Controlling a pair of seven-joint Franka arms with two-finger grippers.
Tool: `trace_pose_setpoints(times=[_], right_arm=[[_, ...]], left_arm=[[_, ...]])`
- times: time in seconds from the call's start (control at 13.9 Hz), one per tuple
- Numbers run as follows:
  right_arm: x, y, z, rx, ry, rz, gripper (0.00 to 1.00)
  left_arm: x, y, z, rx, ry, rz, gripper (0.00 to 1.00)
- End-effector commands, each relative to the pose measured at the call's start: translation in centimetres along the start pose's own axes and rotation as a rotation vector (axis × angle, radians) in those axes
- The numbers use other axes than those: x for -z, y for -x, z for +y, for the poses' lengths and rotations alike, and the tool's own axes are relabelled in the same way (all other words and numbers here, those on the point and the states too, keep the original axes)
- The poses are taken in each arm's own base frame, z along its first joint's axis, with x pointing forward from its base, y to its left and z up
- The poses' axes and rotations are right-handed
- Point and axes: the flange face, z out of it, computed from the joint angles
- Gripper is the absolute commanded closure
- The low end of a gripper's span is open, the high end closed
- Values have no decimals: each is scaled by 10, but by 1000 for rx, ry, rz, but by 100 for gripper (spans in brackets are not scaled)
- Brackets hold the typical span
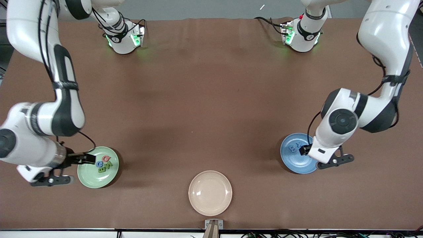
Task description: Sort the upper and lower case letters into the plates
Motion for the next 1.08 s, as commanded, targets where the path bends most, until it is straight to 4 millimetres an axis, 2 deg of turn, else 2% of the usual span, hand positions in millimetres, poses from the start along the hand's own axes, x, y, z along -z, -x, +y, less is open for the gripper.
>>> trace_pose_setpoints(times=[0.0, 0.14, 0.29, 0.36, 0.43, 0.5, 0.58, 0.65, 0.79, 0.94, 1.01], right_arm=[[72, 34, 11, -11, -37, 18, 0], [117, 53, 12, -9, -42, 28, 0], [147, 70, 14, -12, -38, 25, 0], [163, 78, 15, -20, -39, 33, 0], [175, 86, 17, -23, -38, 29, 0], [188, 94, 22, -27, -32, 34, 0], [202, 103, 22, -24, -21, 42, 0], [212, 110, 24, -29, -14, 40, 0], [226, 121, 22, -68, -16, 37, 0], [237, 130, 19, -110, -19, 30, 0], [245, 137, 23, -118, -22, 33, 0]], left_arm=[[77, -12, -43, -44, 33, -11, 0], [121, -18, -82, -28, 53, -32, 0], [164, -8, -102, -50, 87, -35, 0], [179, -4, -118, -38, 107, -36, 0], [192, 0, -127, -43, 126, -35, 0], [196, 5, -127, -69, 133, -50, 0], [210, 12, -130, -84, 131, -49, 0], [235, 24, -130, -86, 128, -15, 0], [251, 37, -136, -71, 124, -34, 0], [255, 48, -164, 1, 253, -119, 0], [263, 58, -156, -15, 252, -120, 0]])
